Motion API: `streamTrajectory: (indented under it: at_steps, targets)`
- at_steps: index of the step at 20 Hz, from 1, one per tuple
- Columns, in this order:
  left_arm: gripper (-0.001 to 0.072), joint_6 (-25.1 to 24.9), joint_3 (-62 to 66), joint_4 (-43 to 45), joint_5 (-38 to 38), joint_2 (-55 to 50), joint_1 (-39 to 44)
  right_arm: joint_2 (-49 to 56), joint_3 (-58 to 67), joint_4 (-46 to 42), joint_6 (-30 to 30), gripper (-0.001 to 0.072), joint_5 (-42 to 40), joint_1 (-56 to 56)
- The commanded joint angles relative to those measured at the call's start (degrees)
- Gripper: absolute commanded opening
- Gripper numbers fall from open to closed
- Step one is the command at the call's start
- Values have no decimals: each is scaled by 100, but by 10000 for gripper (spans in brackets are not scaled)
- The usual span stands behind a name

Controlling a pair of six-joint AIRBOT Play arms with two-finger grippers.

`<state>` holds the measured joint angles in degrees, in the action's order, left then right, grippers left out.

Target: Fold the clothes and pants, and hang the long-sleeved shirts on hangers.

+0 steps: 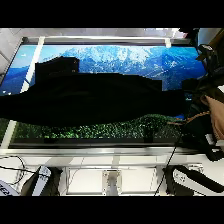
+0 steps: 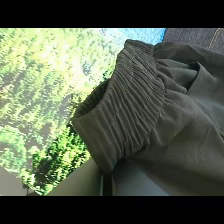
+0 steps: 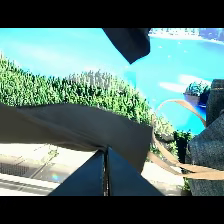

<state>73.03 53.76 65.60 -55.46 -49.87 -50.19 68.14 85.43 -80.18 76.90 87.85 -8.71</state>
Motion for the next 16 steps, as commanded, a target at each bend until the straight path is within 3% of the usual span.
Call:
streamTrajectory:
  at_steps: [1,8,14,15,16]
  targets:
    - [19,0,15,37,-146,-83,24,509,72,66,-4,5,-243,-11]
    - [19,2,-11,42,-498,-664,44,2813,79,-33,216,5,-1757,-13]
    - [19,83,-11,39,-481,-654,44,3351,166,31,2079,14,-4271,-13]
    - [19,155,-11,39,-481,-654,44,3351,291,66,2153,156,-4260,-24]
    - [19,153,-11,39,-483,-654,44,3338,487,13,2149,484,-4022,-63]
